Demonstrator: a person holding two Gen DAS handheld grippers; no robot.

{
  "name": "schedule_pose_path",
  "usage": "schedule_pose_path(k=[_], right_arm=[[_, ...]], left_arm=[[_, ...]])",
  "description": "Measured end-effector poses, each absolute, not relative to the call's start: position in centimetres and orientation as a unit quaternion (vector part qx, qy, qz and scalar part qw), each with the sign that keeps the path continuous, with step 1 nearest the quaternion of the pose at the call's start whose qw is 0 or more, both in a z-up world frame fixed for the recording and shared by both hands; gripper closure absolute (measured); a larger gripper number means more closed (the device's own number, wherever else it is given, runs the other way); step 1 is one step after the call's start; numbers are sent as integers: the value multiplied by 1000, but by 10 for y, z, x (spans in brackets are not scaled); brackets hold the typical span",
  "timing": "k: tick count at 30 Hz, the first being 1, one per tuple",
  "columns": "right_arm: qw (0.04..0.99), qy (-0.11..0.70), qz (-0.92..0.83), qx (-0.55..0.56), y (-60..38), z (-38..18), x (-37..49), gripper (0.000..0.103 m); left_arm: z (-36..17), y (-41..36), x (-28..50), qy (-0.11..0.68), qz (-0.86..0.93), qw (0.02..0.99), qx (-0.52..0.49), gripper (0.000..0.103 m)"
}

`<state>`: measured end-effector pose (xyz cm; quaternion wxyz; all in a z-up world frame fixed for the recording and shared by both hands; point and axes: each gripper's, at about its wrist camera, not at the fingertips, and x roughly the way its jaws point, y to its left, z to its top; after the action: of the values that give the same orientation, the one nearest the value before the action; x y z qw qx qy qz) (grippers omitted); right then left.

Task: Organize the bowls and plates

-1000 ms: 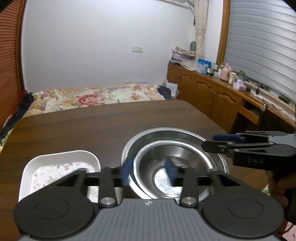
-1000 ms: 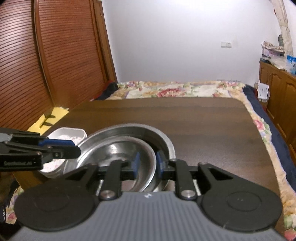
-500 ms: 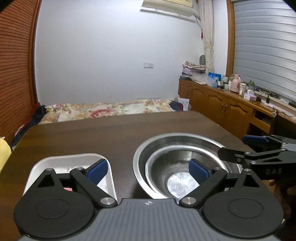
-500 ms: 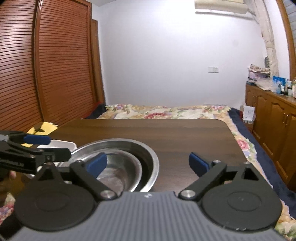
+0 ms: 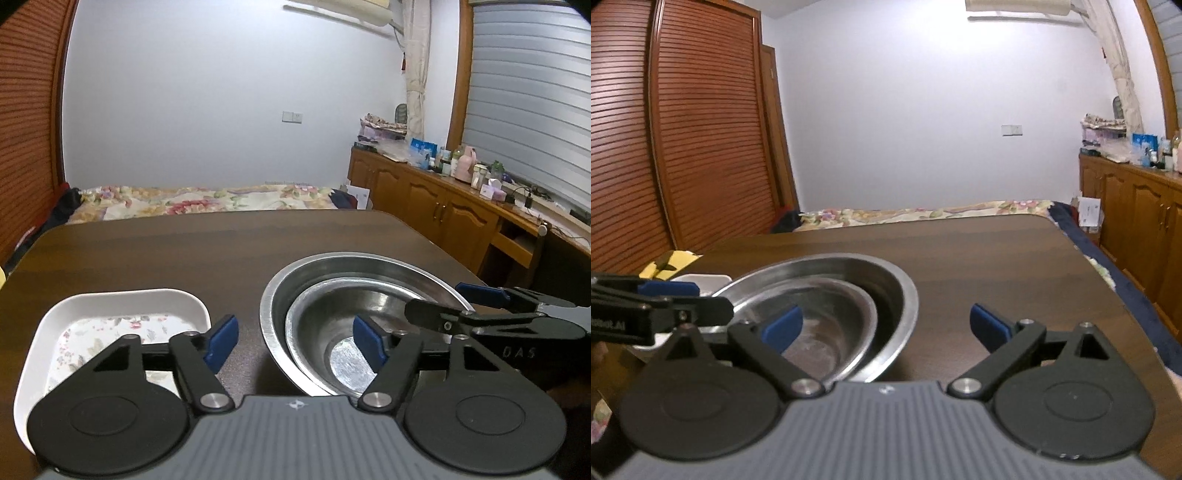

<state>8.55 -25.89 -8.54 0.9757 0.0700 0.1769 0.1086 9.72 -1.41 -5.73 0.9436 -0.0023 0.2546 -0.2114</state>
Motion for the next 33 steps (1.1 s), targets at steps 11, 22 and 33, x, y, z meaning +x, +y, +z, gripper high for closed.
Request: schedule_pose_path(k=[11, 22, 33], right_arm=[[973, 188, 106, 79, -255, -83, 85, 12], [970, 203, 101, 88, -253, -90, 87, 42], [975, 188, 87, 83, -247, -91, 84, 57]], left_arm=[[-60, -18, 107, 276, -216, 936, 8, 46], [-64, -24, 108, 277, -214, 937, 7, 58], [-65, -32, 97, 268, -197, 943, 19, 60]])
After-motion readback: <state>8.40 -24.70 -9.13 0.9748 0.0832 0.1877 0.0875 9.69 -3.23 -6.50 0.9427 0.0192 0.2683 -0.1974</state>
